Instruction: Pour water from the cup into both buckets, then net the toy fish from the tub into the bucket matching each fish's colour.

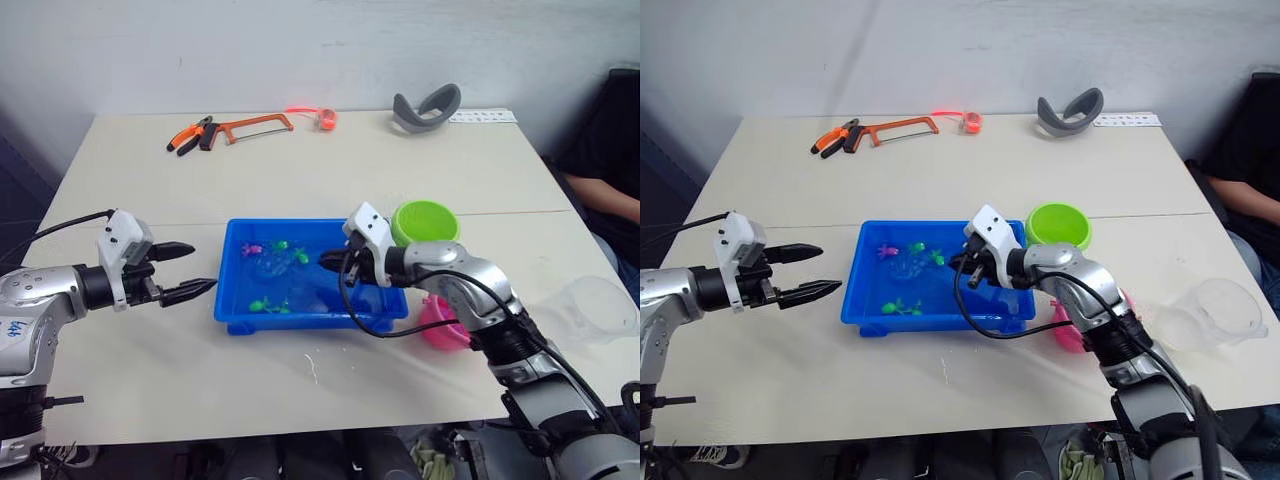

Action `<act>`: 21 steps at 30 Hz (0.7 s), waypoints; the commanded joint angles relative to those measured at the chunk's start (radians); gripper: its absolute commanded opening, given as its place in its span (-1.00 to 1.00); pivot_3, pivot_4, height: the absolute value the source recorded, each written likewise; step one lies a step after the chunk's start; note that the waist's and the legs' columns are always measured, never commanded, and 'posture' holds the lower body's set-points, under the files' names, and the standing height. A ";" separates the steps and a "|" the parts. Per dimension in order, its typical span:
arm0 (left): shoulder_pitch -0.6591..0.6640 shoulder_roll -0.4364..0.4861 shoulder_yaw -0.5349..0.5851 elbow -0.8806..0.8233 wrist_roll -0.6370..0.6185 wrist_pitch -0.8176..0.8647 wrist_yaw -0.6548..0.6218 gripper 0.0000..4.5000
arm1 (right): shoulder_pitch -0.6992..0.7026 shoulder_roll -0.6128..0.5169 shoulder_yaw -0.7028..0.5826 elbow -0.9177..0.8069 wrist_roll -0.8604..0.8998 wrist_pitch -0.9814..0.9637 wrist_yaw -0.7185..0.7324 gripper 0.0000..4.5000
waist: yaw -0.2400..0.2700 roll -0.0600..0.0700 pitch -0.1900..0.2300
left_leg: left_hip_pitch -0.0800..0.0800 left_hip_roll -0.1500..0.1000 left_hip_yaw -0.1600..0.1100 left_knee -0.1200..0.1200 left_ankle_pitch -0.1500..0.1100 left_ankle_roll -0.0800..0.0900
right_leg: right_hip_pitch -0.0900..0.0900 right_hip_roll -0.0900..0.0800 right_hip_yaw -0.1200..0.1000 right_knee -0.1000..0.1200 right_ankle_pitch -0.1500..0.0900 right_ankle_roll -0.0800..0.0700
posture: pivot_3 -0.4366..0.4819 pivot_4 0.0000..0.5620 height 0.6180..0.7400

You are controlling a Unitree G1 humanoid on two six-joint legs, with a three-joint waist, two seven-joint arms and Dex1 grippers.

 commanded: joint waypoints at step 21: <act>-0.043 0.002 -0.003 -0.021 -0.027 -0.018 0.020 0.98 | -0.107 0.171 -0.039 0.141 -0.203 -0.198 0.039 -1.00 | -0.023 0.000 0.000 | 0.000 0.000 0.001 0.000 0.000 -0.001 | -0.001 0.000 0.001 0.004 0.000 0.000 | -0.05 -0.47 1.00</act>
